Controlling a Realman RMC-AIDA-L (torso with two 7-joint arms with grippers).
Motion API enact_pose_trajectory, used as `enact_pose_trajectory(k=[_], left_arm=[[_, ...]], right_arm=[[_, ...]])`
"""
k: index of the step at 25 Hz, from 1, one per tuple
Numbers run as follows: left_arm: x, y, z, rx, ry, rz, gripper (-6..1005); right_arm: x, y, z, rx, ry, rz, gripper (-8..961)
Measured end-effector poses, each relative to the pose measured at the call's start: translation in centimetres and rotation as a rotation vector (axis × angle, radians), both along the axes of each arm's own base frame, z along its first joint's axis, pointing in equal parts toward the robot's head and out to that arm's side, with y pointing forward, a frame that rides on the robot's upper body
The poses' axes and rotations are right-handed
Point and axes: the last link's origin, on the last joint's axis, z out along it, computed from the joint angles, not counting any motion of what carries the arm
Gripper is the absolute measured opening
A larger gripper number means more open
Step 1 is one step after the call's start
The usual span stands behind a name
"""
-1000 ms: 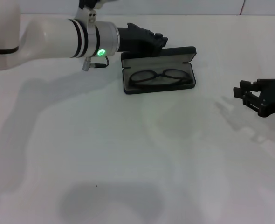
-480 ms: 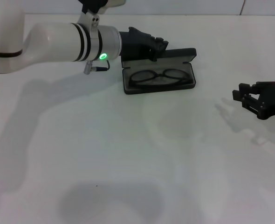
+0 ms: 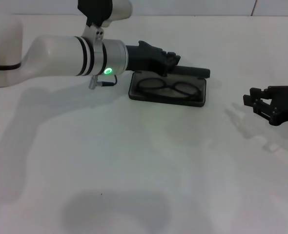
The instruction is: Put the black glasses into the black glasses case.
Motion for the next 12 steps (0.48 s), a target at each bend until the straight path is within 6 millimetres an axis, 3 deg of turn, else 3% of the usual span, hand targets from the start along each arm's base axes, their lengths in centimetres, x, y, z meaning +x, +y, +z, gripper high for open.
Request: enact_pose_trajectory(k=[12], left_arm=[[-1.6, -2.5, -1.1, -0.077, 0.007, -0.063, 135]], right_arm=[[0.1, -0.2, -0.1, -0.006, 0.0, -0.001, 355]])
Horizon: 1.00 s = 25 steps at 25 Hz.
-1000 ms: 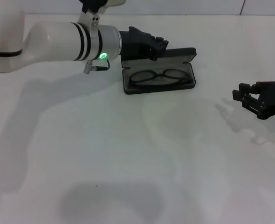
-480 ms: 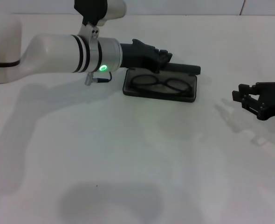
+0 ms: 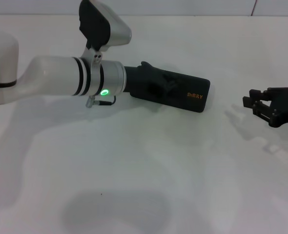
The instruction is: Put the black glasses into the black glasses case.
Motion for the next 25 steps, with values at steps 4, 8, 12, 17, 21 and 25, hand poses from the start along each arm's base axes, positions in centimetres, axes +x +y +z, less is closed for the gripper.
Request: enact_pose_trajectory(k=[4, 8, 12, 17, 21, 25], left_arm=[[0.8, -1.3, 0.4, -0.047, -0.086, -0.087, 135], [2.6, -2.2, 3.1, -0.073, -0.271, -0.183, 135], [2.3, -5.6, 10.5, -0.05, -0.521, -0.318, 178], [-1.5, -10.6, 15.3, 0.078, -0.572, -0.495, 263], [-3.5, -12.2, 16.6, 0.051, -0.585, -0.444, 331], [-4.6, -13.2, 17.2, 0.01, -0.595, -0.419, 494]], right_arm=[[-0.1, -0.4, 0.0, -0.02, 0.006, 0.016, 361], [-0.1, -1.7, 1.5, -0.064, 0.051, 0.064, 367], [-1.1, -3.3, 3.3, -0.117, 0.154, 0.205, 372], [-3.8, -5.0, 4.6, -0.061, 0.389, 0.444, 380], [-5.9, -4.8, 4.0, -0.102, 0.456, 0.525, 386], [-7.9, -3.9, 2.4, -0.198, 0.458, 0.564, 624]])
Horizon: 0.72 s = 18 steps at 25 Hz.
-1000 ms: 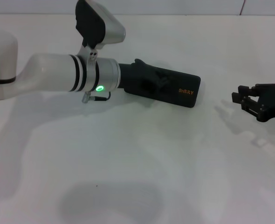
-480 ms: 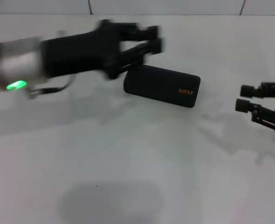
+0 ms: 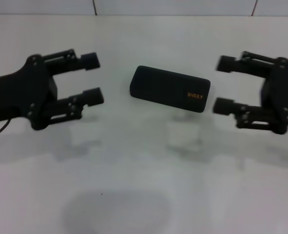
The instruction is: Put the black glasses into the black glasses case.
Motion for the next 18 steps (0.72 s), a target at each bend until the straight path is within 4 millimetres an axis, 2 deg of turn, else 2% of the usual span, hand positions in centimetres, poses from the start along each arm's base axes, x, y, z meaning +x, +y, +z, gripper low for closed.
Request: enact_pose_trajectory(k=[2, 6, 11, 18], left_arm=[[-0.4, -0.3, 0.0, -0.027, 0.013, 0.003, 592], [-0.8, -0.6, -0.1, -0.054, 0.038, 0.005, 641], [-1.2, -0.6, 0.4, -0.054, 0.057, 0.007, 666], [-1.9, -1.2, 0.3, -0.071, 0.083, 0.025, 666]], right_arm=[[-0.7, 0.4, -0.6, -0.028, -0.006, 0.013, 688], [-1.5, 1.2, -1.6, -0.067, -0.017, 0.014, 815], [-2.2, 1.6, -2.7, -0.166, -0.059, -0.003, 885], [-2.5, 1.5, -2.8, -0.229, -0.098, -0.002, 885]])
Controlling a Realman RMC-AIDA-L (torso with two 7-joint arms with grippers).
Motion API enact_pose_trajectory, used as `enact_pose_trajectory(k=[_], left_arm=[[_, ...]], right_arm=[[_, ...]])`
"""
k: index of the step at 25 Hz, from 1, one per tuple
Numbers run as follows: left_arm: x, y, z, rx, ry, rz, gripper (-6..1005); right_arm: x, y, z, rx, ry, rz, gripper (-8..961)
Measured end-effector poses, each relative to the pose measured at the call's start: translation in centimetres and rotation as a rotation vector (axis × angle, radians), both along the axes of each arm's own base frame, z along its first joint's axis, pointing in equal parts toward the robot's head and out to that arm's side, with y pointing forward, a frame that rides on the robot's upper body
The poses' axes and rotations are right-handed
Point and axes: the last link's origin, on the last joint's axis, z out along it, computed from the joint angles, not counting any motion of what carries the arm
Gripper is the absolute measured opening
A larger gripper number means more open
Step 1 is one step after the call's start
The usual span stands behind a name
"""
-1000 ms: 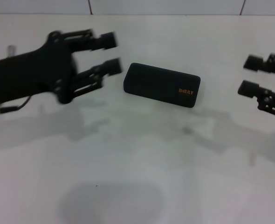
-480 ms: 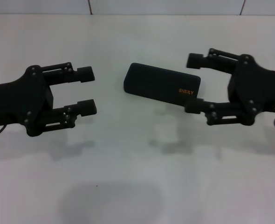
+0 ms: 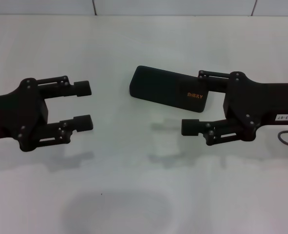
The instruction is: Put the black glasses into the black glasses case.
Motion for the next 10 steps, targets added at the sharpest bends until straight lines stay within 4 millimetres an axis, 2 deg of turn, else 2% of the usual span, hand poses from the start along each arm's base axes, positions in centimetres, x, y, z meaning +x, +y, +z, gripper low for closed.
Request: enact_pose_trajectory(k=[10], left_arm=[[0.0, -0.3, -1.1, -0.039, 0.013, -0.002, 666]], right_arm=[[0.3, -0.4, 0.0, -0.013, 0.008, -0.003, 885]])
